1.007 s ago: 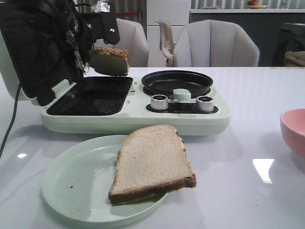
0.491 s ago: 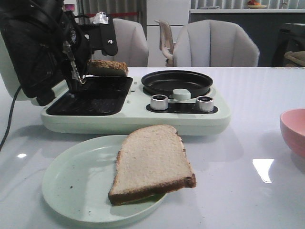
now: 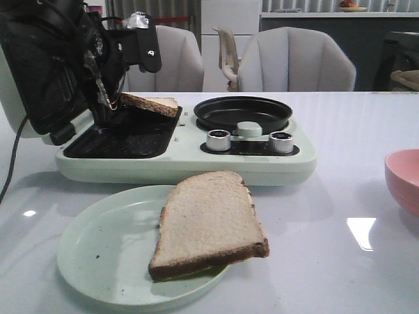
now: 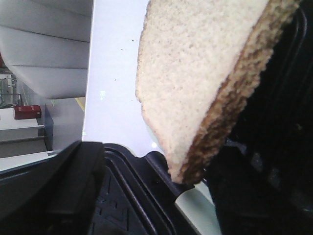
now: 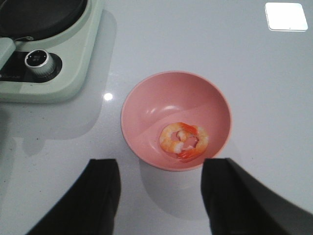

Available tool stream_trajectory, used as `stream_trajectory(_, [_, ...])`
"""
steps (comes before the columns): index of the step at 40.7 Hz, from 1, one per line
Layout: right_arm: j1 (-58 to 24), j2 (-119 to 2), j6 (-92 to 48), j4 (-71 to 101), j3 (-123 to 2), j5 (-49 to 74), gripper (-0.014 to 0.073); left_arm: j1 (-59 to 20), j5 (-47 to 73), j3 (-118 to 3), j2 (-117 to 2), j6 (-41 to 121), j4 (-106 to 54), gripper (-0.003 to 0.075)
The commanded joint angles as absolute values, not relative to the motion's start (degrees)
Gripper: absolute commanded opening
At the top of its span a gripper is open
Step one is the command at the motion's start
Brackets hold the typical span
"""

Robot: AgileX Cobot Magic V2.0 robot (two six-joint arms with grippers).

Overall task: Make breakfast with bread and shrimp
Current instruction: 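Lower the bread onto the far sandwich plate and open the left gripper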

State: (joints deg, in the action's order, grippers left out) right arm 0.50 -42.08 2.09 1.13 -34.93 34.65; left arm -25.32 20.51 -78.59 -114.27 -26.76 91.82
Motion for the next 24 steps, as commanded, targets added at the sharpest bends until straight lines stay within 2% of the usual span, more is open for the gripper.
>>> stream_trajectory(1, [0.8, -42.1, 2.1, 0.8, -36.7, 30.5, 0.0486, -25.3, 21.4, -79.1, -109.1, -27.3, 92.7, 0.0499])
stream_trajectory(16, [0.8, -42.1, 2.1, 0.8, -36.7, 30.5, 0.0486, -25.2, 20.1, -74.4, -103.5, -27.3, 92.7, 0.0499])
stream_trajectory(24, [0.8, -42.1, 2.1, 0.8, -36.7, 30.5, 0.0486, -26.7, 17.3, -67.9, -97.6, -27.3, 92.7, 0.0499])
